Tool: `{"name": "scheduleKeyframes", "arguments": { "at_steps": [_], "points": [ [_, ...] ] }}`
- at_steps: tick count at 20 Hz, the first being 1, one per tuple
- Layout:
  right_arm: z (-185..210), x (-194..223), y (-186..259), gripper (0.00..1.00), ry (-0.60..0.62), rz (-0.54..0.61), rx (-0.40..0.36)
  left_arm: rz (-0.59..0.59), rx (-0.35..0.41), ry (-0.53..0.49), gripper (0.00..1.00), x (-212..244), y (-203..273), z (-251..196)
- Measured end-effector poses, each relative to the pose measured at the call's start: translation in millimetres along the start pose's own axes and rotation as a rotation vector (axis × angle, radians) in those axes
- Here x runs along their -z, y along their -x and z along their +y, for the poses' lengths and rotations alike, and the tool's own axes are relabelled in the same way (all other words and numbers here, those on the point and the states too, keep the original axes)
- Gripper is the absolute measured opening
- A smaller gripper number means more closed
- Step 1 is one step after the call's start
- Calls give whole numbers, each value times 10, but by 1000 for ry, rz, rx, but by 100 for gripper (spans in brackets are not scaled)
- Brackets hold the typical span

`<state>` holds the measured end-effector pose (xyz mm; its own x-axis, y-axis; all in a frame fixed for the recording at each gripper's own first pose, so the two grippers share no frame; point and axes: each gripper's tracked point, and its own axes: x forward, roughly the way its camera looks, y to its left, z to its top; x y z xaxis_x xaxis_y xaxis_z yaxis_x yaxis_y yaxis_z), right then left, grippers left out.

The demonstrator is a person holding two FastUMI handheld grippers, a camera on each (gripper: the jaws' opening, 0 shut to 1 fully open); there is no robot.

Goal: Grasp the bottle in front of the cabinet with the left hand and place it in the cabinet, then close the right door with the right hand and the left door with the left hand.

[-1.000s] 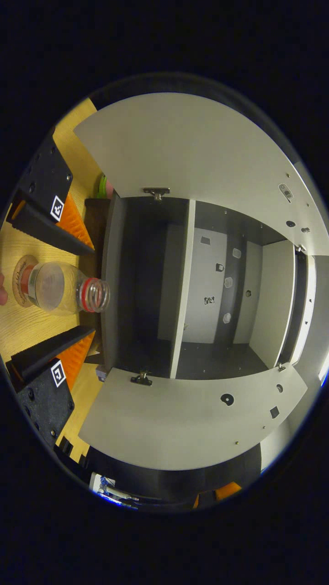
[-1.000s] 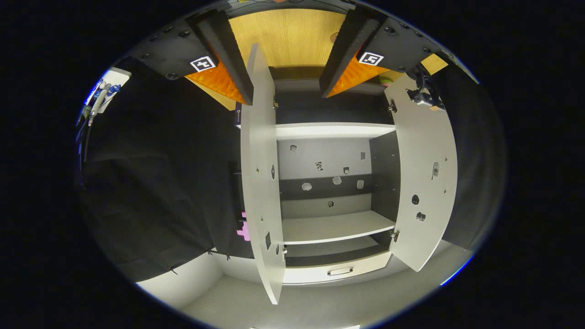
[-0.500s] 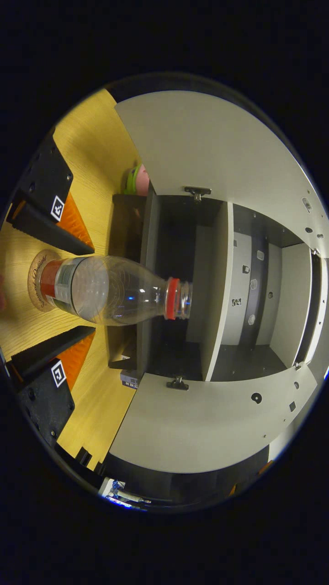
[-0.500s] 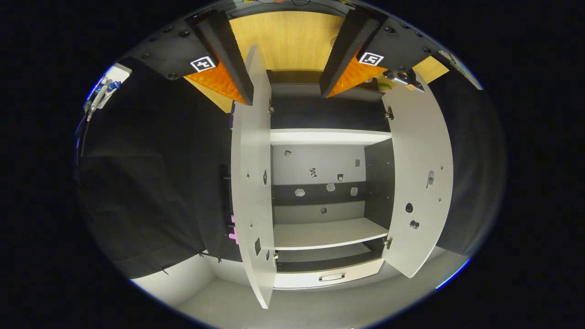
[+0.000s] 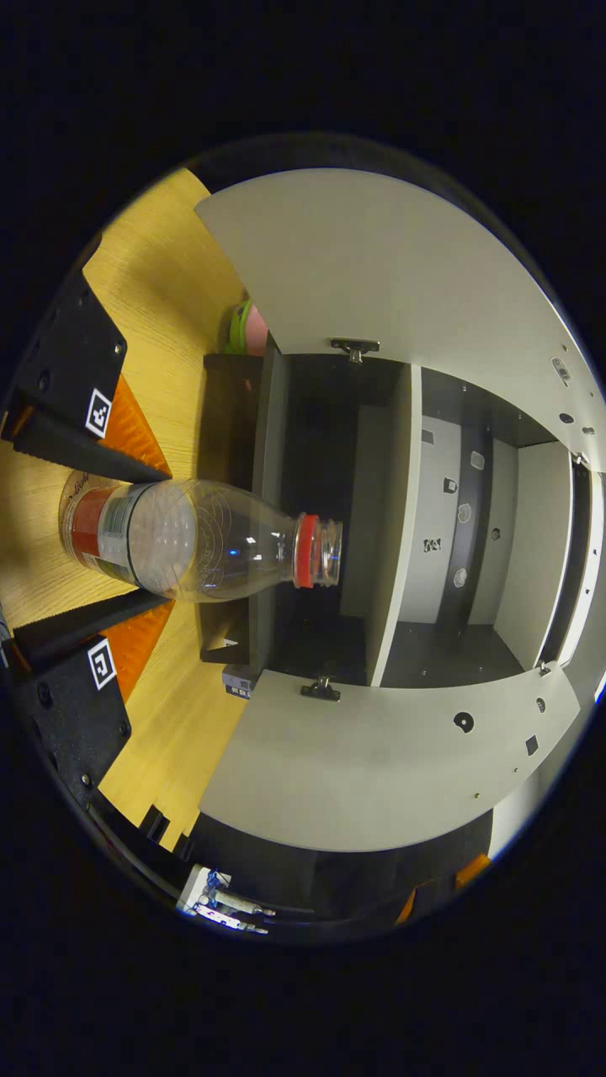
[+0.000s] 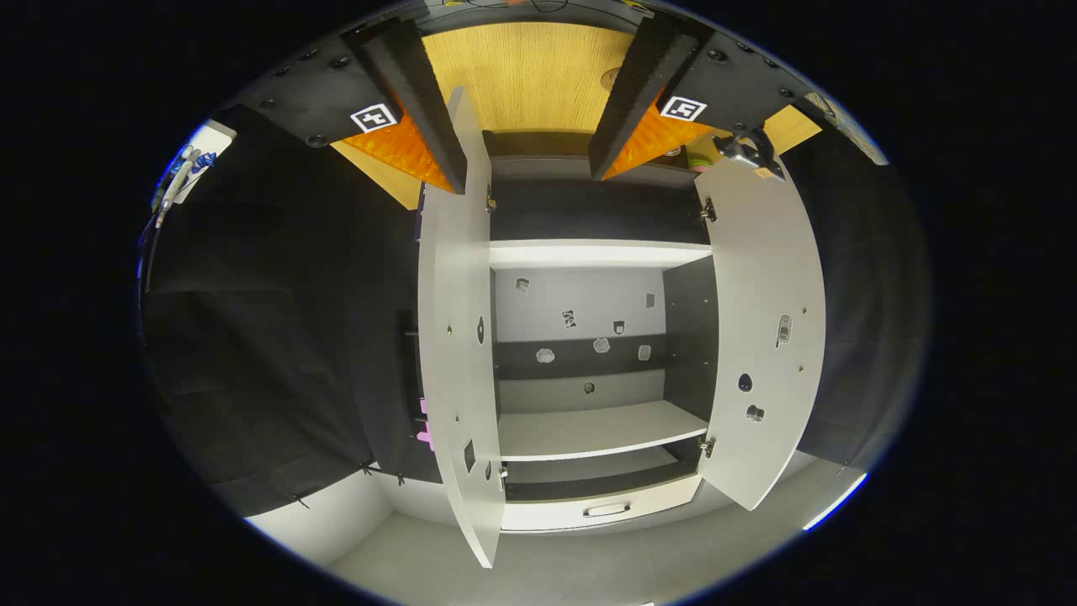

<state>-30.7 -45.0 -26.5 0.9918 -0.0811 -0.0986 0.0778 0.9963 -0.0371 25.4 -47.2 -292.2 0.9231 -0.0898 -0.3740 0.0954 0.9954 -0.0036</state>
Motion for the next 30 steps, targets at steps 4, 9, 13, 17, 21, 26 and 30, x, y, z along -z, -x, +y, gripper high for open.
{"name": "scheduleKeyframes", "arguments": {
  "at_steps": [4, 9, 13, 17, 21, 26, 30],
  "points": [
    [-28, 30, 0, 97, -10, -3, 4, -19, 2, -1, 72, -464, 303, -20],
    [-98, 94, 5, 97, -26, -1, 0, -122, 38, 13, 72, -1431, 655, -75],
    [-235, 123, -16, 97, -35, 2, 6, -207, 46, -11, 72, -2284, 776, -93],
    [-415, 111, 2, 97, -41, -12, 15, -274, 25, -24, 72, -2975, 784, -167],
    [-586, 153, 73, 97, -32, -5, -1, -306, 7, 32, 72, -3530, 498, -209],
    [-955, 94, 36, 98, -6, 10, 13, -299, -20, 52, 72, -3991, -129, -105],
    [-1330, 38, -45, 97, -30, -17, 179, -280, 15, 2, 72, -4293, -851, -32]
  ]
}}
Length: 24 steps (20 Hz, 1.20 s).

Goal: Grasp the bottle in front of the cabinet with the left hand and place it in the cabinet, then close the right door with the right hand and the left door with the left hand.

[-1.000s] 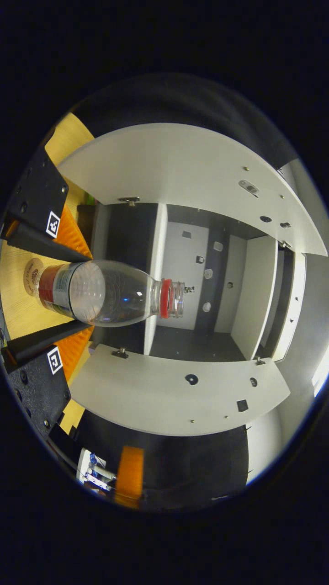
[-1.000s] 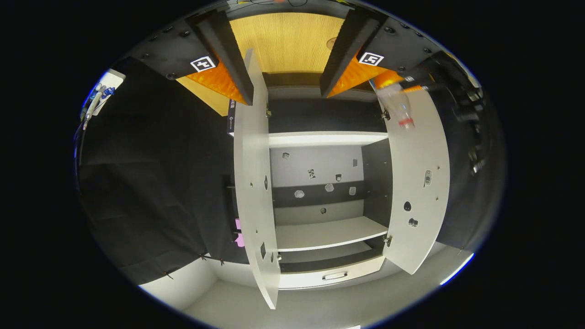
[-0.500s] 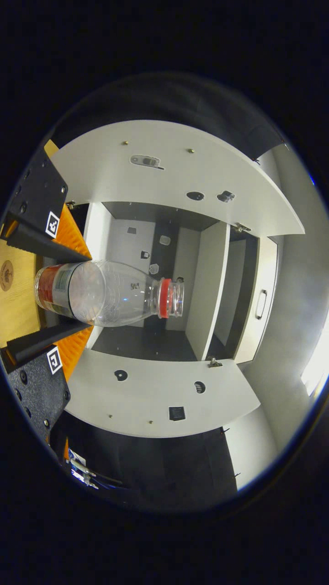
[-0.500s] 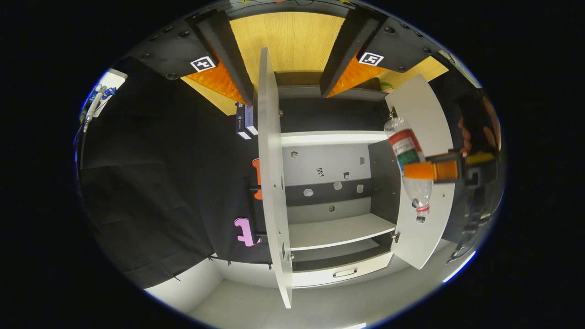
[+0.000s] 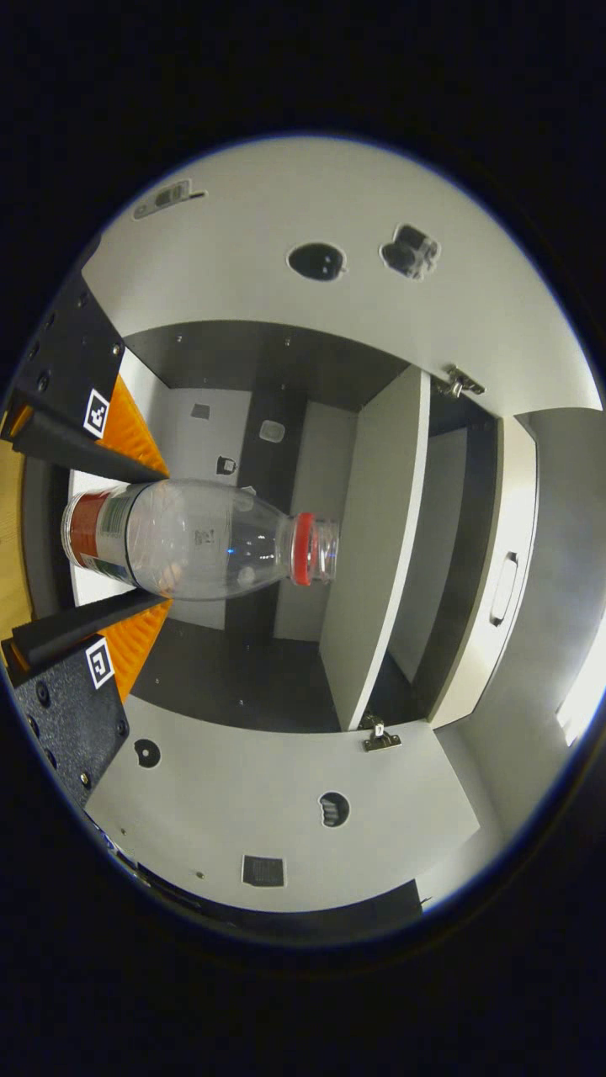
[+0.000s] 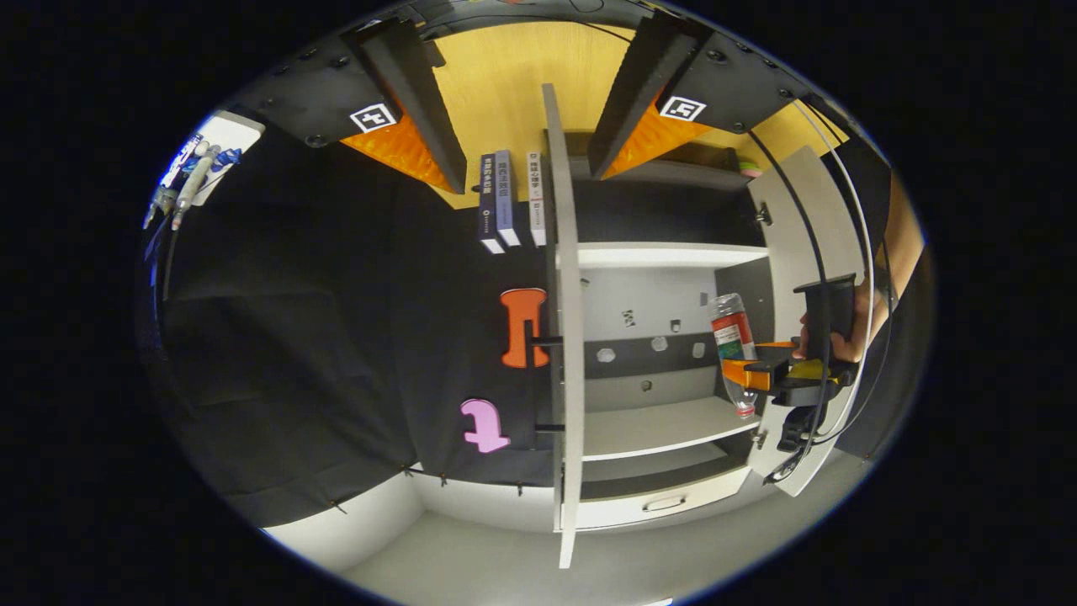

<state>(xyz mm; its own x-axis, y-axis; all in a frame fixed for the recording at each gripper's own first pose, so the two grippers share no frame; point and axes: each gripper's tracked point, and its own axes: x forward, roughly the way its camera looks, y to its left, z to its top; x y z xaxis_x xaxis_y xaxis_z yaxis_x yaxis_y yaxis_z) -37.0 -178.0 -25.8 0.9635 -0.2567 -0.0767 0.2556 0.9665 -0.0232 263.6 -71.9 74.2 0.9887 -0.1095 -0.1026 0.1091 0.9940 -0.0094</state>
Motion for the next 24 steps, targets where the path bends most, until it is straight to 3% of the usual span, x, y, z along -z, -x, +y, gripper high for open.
{"name": "scheduleKeyframes", "arguments": {
  "at_steps": [6, 12, 21, 24],
  "points": [
    [-161, -13, -27, 97, -35, -15, 175, 125, 90, -46, 72, 454, -966, -83],
    [-279, 49, 114, 97, -44, -7, 327, 262, 136, -16, 72, 1130, -1486, -70],
    [-238, 136, 166, 97, -68, -3, 384, 294, 125, -29, 74, 1370, -1588, 15],
    [-230, 139, 177, 98, -68, -4, 383, 278, 125, -10, 78, 1398, -1564, 35]
  ]
}}
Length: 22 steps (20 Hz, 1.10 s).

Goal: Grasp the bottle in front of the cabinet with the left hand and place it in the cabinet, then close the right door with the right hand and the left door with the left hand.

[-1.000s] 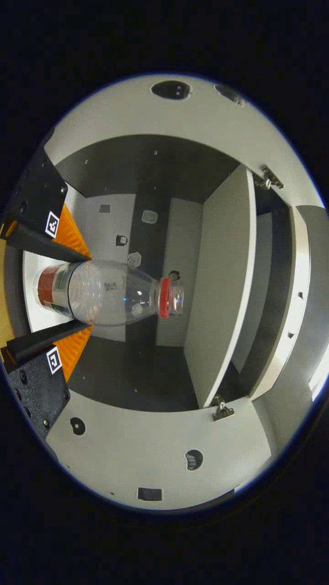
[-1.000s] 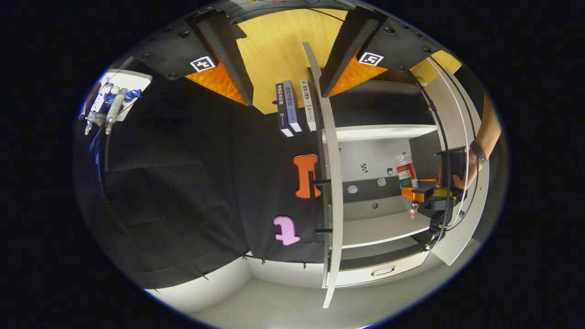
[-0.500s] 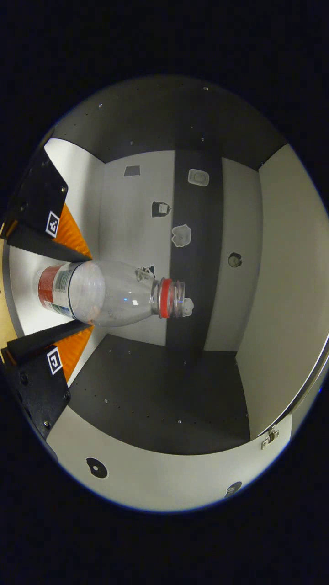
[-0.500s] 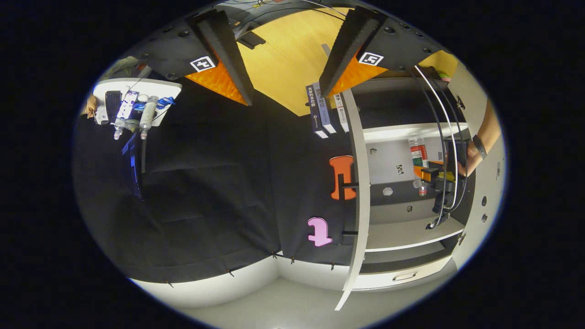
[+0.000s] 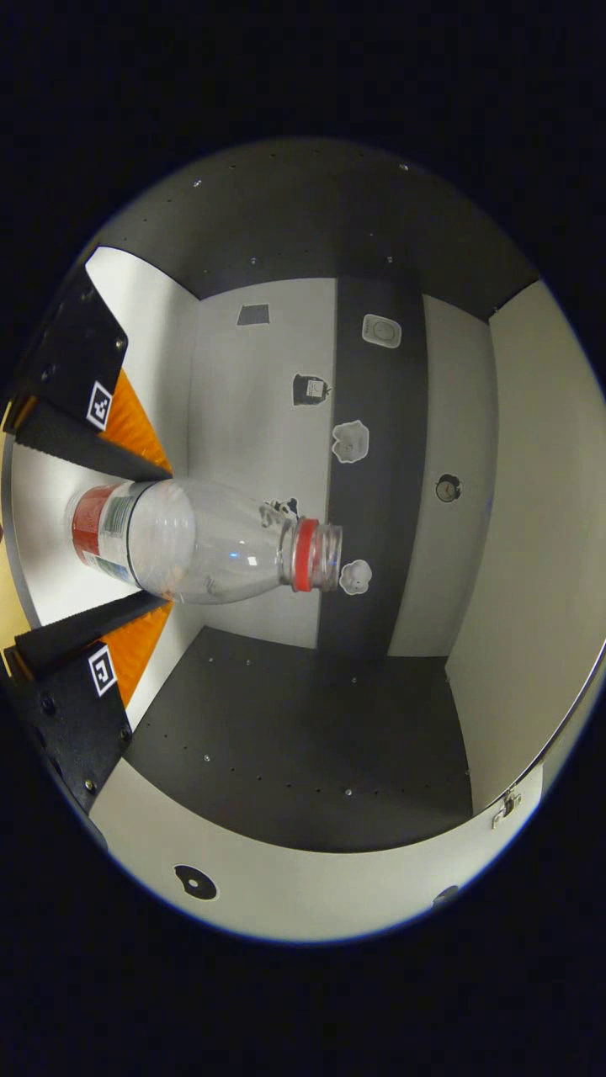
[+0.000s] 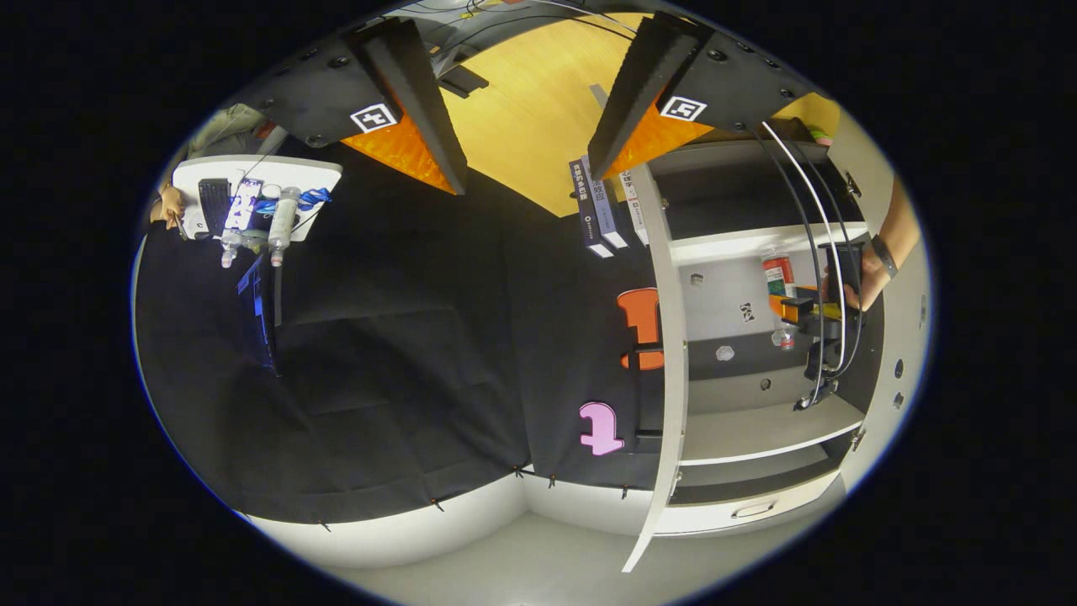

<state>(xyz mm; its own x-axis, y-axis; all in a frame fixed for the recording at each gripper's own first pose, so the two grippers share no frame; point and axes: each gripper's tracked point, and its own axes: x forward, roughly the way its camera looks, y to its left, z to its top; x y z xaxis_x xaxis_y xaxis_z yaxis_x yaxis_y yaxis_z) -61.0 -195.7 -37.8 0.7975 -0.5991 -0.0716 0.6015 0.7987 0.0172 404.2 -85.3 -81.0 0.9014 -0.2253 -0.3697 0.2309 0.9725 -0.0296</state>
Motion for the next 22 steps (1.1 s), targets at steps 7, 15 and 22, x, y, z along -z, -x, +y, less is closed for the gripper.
{"name": "scheduleKeyframes", "arguments": {
  "at_steps": [7, 15, 22],
  "points": [
    [-28, -35, 11, 97, 4, -4, -20, -85, -11, 38, 95, -151, 224, 23],
    [-24, -195, -58, 97, 20, -27, -118, -271, -52, 35, 95, -759, 1192, -87],
    [199, -365, -119, 97, 28, -58, -324, -362, -133, 50, 97, -747, 2281, -270]
  ]
}}
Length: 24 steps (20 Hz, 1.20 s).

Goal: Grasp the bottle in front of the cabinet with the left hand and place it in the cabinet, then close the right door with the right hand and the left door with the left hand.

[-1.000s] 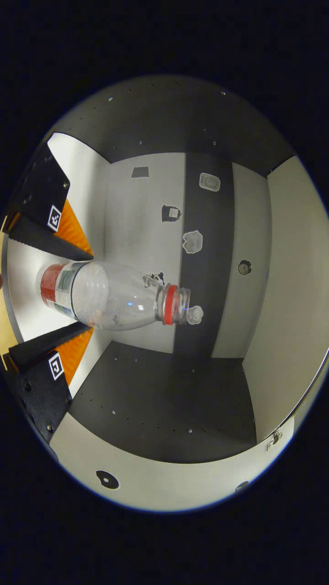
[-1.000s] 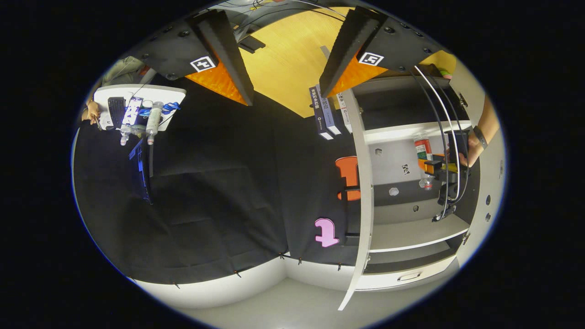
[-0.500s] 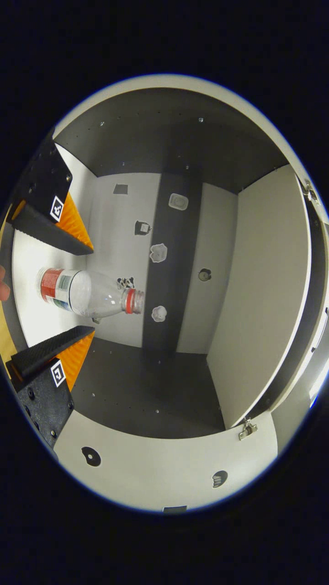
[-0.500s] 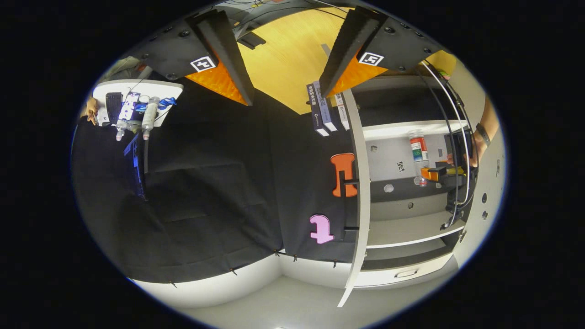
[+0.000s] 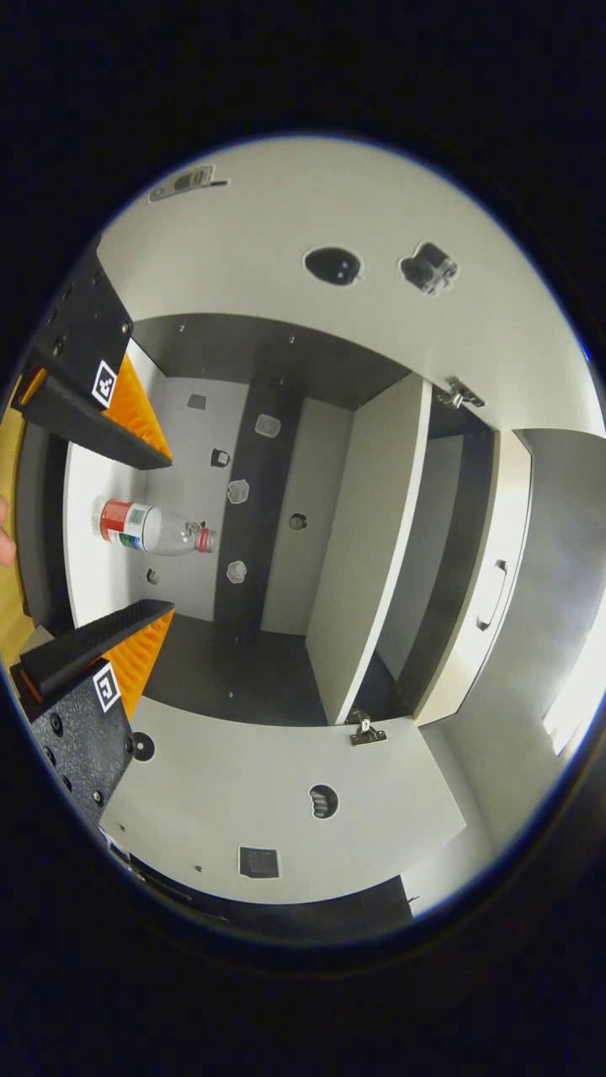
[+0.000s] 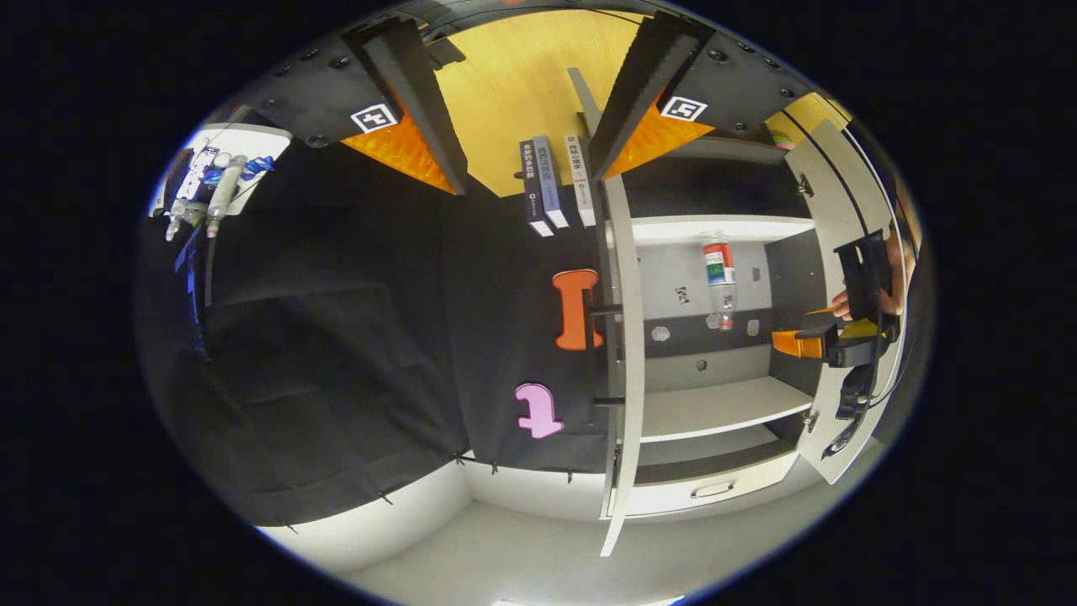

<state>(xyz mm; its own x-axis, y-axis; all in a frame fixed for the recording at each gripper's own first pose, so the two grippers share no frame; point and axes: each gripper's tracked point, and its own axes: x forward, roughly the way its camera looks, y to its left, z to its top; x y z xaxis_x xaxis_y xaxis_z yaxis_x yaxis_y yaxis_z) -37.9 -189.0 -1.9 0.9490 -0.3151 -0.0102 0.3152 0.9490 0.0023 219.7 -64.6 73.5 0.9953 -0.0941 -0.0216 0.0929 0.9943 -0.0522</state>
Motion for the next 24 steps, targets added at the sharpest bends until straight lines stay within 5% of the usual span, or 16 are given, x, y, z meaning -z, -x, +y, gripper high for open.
{"name": "scheduleKeyframes", "arguments": {
  "at_steps": [7, 14, 19, 24],
  "points": [
    [114, -60, 54, 97, 1, -6, -168, -10, -123, -89, 97, 314, 1123, 11],
    [199, -19, 115, 97, -5, 19, -279, 35, -213, -37, 94, 925, 1940, -82],
    [229, 60, 146, 97, -39, 42, -278, 19, -238, -103, 95, 1055, 2173, -88],
    [14, -289, -70, 97, -18, -29, -170, 15, -160, -116, 94, 1034, 2163, -157]
  ]
}}
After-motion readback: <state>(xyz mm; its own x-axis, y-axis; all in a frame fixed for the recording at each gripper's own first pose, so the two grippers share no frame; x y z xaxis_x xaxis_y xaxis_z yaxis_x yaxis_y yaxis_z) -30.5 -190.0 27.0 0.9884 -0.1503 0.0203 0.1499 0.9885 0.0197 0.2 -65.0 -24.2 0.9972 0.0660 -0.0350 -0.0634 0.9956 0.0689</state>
